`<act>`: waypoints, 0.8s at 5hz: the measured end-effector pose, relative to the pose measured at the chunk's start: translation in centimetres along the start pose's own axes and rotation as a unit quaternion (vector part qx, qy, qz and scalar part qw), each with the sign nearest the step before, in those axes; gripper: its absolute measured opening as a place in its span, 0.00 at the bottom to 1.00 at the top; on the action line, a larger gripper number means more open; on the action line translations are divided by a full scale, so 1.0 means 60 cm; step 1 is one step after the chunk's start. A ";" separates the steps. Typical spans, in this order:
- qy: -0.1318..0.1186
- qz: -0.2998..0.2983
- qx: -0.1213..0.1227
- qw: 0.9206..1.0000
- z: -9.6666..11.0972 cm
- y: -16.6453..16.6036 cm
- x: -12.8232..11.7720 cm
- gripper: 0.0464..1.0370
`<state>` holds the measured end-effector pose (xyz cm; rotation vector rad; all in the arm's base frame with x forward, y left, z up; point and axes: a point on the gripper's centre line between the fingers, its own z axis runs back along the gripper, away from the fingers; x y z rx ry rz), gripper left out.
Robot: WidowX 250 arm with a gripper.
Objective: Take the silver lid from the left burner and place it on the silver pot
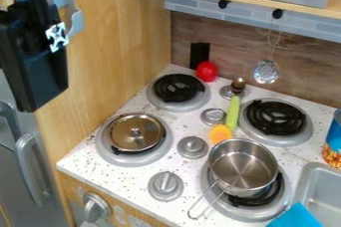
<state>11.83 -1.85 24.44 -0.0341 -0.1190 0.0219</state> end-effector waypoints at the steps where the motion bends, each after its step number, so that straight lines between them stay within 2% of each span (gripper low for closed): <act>1: 0.002 0.000 0.000 1.000 -0.005 0.000 0.000 0.96; 2: -0.033 0.011 0.032 0.999 -0.065 0.020 0.076 0.96; 3: -0.035 0.023 0.041 0.998 -0.128 0.052 0.145 0.96; 4: -0.022 0.035 0.037 0.998 -0.202 0.100 0.197 0.96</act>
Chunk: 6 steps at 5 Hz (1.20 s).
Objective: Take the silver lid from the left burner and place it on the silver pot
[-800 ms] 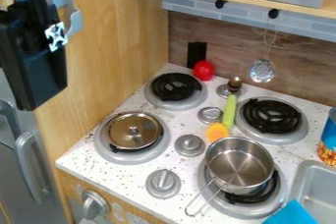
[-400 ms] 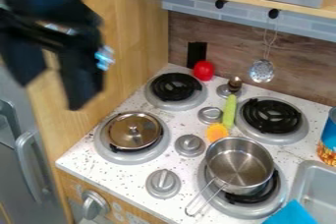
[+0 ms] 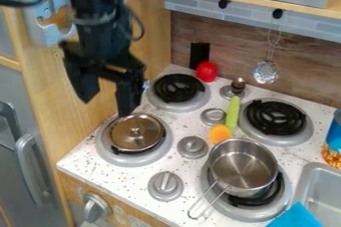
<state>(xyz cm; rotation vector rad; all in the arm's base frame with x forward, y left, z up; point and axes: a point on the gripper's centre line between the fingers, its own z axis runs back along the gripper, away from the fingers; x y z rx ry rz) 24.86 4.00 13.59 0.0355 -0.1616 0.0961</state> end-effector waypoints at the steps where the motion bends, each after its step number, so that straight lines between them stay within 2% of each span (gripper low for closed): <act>1: -0.023 -0.003 -0.027 0.999 -0.035 0.011 0.040 0.96; 2: -0.064 0.027 -0.011 0.998 -0.039 0.031 0.063 0.96; 3: -0.083 0.049 -0.006 0.995 -0.061 0.043 0.081 0.96; 5: -0.066 0.135 0.027 0.988 -0.125 0.052 0.110 0.96; 6: -0.035 0.154 0.034 0.987 -0.156 0.047 0.135 0.96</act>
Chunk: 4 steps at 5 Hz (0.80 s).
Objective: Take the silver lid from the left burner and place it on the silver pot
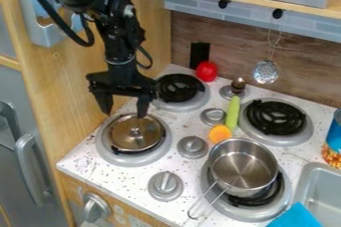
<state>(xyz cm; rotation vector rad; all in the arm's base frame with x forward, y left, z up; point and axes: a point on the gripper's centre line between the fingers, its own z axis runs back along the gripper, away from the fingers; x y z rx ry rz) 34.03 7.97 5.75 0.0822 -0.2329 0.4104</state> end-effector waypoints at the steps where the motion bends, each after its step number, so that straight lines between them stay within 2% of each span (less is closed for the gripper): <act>1: 0.020 0.001 0.024 1.000 -0.024 0.003 0.016 0.96; 3: 0.050 0.011 0.049 0.997 -0.072 -0.018 0.048 0.96; 4: 0.073 0.027 0.032 0.996 -0.086 -0.003 0.054 0.96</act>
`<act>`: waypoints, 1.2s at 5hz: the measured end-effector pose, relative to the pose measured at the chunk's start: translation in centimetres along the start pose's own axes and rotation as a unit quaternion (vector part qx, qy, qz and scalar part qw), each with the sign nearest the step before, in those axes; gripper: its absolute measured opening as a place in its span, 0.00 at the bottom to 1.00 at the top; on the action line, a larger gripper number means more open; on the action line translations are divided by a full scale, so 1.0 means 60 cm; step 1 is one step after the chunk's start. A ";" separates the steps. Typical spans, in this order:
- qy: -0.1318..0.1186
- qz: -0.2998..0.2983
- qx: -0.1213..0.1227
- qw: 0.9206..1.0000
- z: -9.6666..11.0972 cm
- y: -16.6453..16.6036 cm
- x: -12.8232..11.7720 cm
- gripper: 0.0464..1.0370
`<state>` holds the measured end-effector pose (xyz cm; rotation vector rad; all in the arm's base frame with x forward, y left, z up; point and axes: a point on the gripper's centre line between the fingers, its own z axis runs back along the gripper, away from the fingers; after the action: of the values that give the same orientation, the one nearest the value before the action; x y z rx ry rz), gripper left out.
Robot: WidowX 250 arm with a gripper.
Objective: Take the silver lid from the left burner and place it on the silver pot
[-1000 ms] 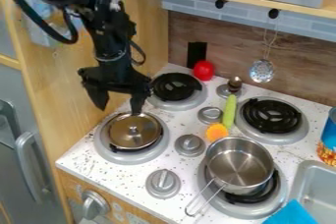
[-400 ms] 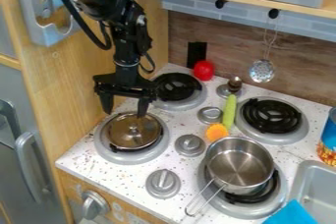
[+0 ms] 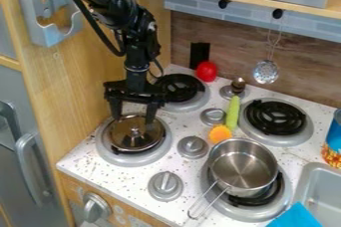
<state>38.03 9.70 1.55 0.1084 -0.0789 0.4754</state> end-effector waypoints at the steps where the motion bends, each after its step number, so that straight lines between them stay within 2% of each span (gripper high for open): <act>1: 0.020 -0.010 -0.018 1.000 -0.002 0.016 -0.004 0.96; 2: 0.032 -0.027 -0.025 0.999 -0.011 0.018 -0.015 0.96; 3: 0.036 -0.026 -0.015 0.999 -0.017 0.035 -0.019 0.96; 5: 0.031 -0.025 -0.003 0.999 -0.020 0.055 -0.015 0.96; 6: 0.027 -0.022 -0.008 0.999 -0.013 0.055 -0.007 0.96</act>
<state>36.18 12.52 1.01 0.0815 -0.0263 0.4334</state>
